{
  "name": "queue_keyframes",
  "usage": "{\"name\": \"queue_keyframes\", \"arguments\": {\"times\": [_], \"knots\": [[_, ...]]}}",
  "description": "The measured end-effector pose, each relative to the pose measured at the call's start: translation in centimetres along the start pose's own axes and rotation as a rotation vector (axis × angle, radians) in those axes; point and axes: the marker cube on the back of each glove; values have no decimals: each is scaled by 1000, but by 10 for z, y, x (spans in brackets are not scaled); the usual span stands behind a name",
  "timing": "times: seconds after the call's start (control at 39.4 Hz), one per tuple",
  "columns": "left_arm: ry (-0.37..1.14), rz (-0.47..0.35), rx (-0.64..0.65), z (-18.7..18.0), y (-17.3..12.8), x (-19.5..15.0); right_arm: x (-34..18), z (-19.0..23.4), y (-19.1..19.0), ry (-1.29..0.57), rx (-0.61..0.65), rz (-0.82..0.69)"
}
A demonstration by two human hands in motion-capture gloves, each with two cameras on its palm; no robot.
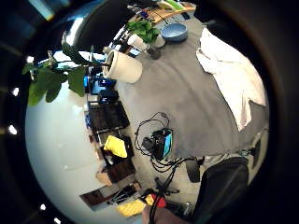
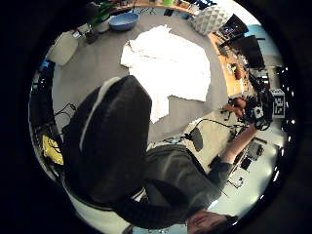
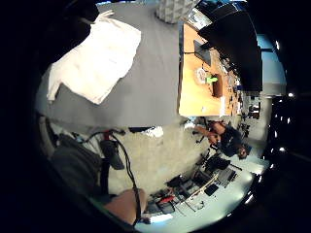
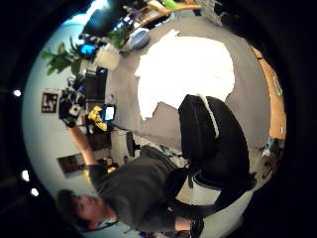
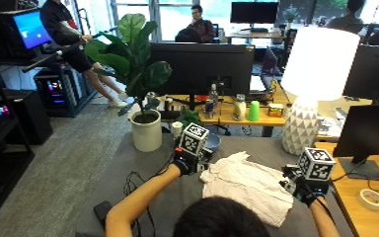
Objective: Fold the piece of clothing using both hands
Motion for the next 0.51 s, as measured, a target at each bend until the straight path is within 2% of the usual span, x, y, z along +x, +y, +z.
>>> {"name": "queue_keyframes", "arguments": {"times": [0.23, 0.41, 0.51], "knots": [[72, 16, -16, 12, -11, 7, -4, -1, -1, 7, -34, 2], [121, 106, -69, 43, -15, 29, -5, 26, -10, 43, -84, 10], [134, 176, -139, 76, -21, 48, -6, 53, -22, 77, -120, 7]]}}
